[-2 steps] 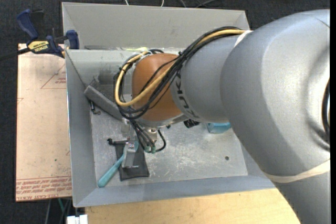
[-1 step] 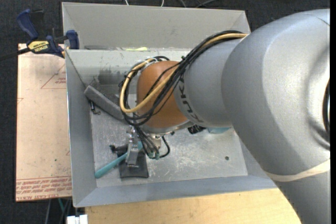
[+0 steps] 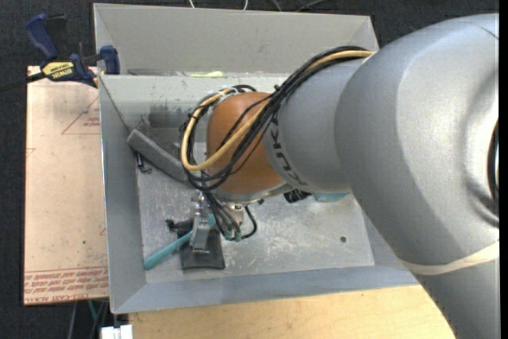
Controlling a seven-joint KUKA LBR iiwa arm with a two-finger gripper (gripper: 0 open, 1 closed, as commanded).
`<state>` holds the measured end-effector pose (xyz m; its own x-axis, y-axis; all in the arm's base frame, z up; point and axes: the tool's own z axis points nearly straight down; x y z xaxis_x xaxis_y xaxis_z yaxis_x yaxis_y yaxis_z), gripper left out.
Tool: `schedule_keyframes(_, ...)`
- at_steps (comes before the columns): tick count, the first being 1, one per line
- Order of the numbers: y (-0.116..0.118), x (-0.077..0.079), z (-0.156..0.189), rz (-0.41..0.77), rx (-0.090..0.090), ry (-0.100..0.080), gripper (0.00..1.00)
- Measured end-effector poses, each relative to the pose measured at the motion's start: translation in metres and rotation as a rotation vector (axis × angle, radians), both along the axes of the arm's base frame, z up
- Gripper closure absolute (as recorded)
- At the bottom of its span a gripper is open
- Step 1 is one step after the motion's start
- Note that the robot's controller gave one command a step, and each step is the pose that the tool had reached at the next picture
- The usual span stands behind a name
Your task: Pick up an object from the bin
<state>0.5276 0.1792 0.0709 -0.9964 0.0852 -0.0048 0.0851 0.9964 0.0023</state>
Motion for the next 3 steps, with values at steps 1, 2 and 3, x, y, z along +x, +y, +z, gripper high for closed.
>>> schedule_keyframes(1, -0.001, 0.001, 0.058, -0.031, -0.001, 0.005, 1.00)
schedule_keyframes(2, -0.007, -0.022, 0.125, 0.038, -0.003, 0.009, 1.00)
schedule_keyframes(3, 0.006, -0.011, 0.074, 0.140, 0.000, -0.002, 1.00)
